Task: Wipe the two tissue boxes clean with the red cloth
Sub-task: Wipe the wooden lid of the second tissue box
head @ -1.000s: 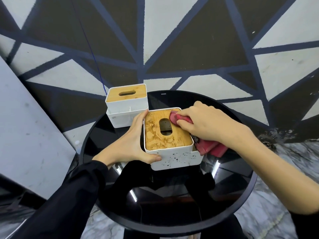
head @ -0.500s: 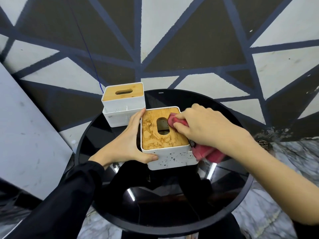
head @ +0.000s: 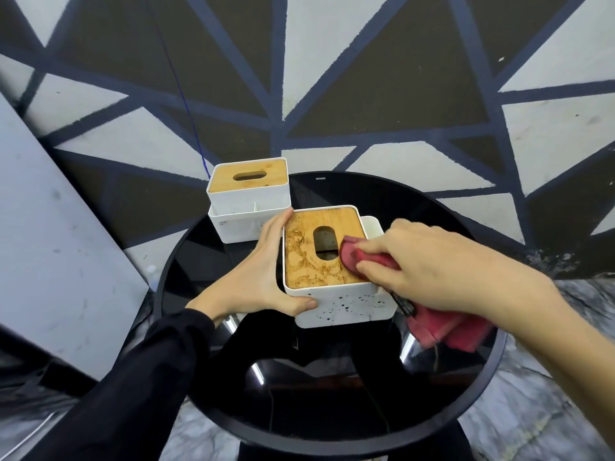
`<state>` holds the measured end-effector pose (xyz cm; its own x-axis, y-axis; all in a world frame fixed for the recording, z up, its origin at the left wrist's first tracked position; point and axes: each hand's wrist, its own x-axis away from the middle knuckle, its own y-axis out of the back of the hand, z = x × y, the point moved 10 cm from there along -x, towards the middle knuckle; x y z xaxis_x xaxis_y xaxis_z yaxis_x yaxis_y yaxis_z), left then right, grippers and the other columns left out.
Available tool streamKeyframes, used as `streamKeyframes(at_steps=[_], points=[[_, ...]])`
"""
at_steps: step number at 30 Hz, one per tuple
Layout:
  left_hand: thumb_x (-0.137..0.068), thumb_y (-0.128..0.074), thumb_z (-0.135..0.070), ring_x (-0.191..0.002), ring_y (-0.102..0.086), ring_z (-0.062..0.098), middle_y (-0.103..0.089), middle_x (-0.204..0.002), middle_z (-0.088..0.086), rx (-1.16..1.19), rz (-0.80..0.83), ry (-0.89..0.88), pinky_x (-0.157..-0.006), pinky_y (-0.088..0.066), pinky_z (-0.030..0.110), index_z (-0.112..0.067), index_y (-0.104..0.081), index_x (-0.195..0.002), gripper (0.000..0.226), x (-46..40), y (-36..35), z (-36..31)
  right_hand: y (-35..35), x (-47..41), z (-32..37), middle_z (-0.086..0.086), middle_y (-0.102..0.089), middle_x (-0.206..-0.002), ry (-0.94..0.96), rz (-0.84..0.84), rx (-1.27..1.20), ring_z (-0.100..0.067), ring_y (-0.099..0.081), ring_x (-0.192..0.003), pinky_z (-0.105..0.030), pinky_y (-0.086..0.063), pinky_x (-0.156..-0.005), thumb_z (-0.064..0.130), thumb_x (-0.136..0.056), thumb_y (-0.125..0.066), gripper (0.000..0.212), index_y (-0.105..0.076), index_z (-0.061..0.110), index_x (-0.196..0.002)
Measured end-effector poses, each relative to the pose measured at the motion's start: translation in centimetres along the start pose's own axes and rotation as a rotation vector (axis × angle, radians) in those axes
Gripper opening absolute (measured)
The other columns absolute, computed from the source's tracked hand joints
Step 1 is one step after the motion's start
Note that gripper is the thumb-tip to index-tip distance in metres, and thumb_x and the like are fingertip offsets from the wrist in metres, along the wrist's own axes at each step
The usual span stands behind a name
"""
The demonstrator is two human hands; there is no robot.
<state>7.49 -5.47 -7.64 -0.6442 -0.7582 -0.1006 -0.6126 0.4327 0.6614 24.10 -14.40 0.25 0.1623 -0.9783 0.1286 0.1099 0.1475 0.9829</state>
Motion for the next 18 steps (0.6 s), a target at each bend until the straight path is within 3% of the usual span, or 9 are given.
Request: streamKeyframes(at_steps=[4, 7, 9, 11, 13, 15, 18], points=[[-0.062, -0.093, -0.054, -0.156, -0.024, 0.009, -0.011, -0.164, -0.014, -0.007, 0.003, -0.006, -0.127, -0.034, 0.047, -0.044, 0.008, -0.162, 0.143, 0.0, 0.0, 0.0, 0.2, 1.2, 0.5, 0.004, -0.049, -0.104, 0.003, 0.009, 0.028, -0.022, -0.055, -0.085, -0.036, -0.045, -0.077, 0.055, -0.105, -0.039, 0.036, -0.064, 0.044, -0.13], [-0.062, -0.092, -0.055, -0.154, -0.024, 0.005, -0.01, -0.163, -0.019, -0.013, 0.005, -0.009, -0.127, -0.035, 0.045, -0.044, 0.009, -0.162, 0.143, 0.0, -0.1, -0.1, 0.2, 0.2, 0.2, 0.008, -0.049, -0.093, 0.019, -0.002, -0.003, -0.014, -0.053, -0.074, -0.031, -0.039, -0.064, 0.053, -0.104, -0.044, 0.033, -0.07, 0.04, -0.119], [-0.061, -0.092, -0.054, -0.153, -0.025, 0.003, -0.011, -0.163, -0.019, -0.011, 0.001, -0.003, -0.127, -0.035, 0.044, -0.043, 0.007, -0.162, 0.143, 0.0, -0.1, -0.1, 0.2, -1.1, -0.3, 0.011, -0.045, -0.089, 0.02, -0.027, -0.023, -0.011, -0.05, -0.072, -0.027, -0.032, -0.058, 0.055, -0.103, -0.045, 0.034, -0.067, 0.042, -0.126], [-0.061, -0.093, -0.054, -0.153, -0.026, 0.003, -0.012, -0.164, -0.016, -0.01, 0.001, -0.001, -0.126, -0.035, 0.044, -0.042, 0.006, -0.163, 0.143, 0.0, 0.0, -0.1, 0.3, -3.3, -1.0, 0.01, -0.041, -0.088, 0.009, -0.075, -0.033, -0.015, -0.051, -0.078, -0.03, -0.033, -0.062, 0.057, -0.103, -0.045, 0.037, -0.064, 0.04, -0.13], [-0.06, -0.093, -0.054, -0.154, -0.026, 0.004, -0.012, -0.165, -0.014, -0.017, 0.0, -0.004, -0.126, -0.035, 0.044, -0.041, 0.005, -0.164, 0.143, 0.0, 0.2, -0.1, 0.5, -5.9, -1.6, 0.004, -0.047, -0.095, -0.006, -0.118, -0.046, -0.025, -0.056, -0.094, -0.035, -0.038, -0.074, 0.056, -0.102, -0.046, 0.036, -0.065, 0.035, -0.124], [-0.06, -0.093, -0.054, -0.154, -0.026, 0.004, -0.013, -0.165, -0.014, -0.025, 0.004, -0.003, -0.127, -0.034, 0.044, -0.04, 0.004, -0.163, 0.143, 0.0, 0.2, -0.1, 0.9, -8.1, -2.0, 0.001, -0.053, -0.099, 0.006, -0.151, -0.072, -0.031, -0.06, -0.103, -0.038, -0.04, -0.077, 0.055, -0.101, -0.047, 0.034, -0.066, 0.034, -0.12], [-0.062, -0.094, -0.053, -0.155, -0.025, 0.005, -0.013, -0.165, -0.013, -0.006, -0.014, 0.005, -0.127, -0.034, 0.046, -0.041, 0.004, -0.163, 0.142, 0.0, 0.2, -0.4, 1.2, -9.7, -2.1, 0.003, -0.056, -0.091, 0.045, -0.157, -0.074, -0.029, -0.061, -0.095, -0.037, -0.043, -0.075, 0.055, -0.101, -0.048, 0.036, -0.07, 0.033, -0.119]])
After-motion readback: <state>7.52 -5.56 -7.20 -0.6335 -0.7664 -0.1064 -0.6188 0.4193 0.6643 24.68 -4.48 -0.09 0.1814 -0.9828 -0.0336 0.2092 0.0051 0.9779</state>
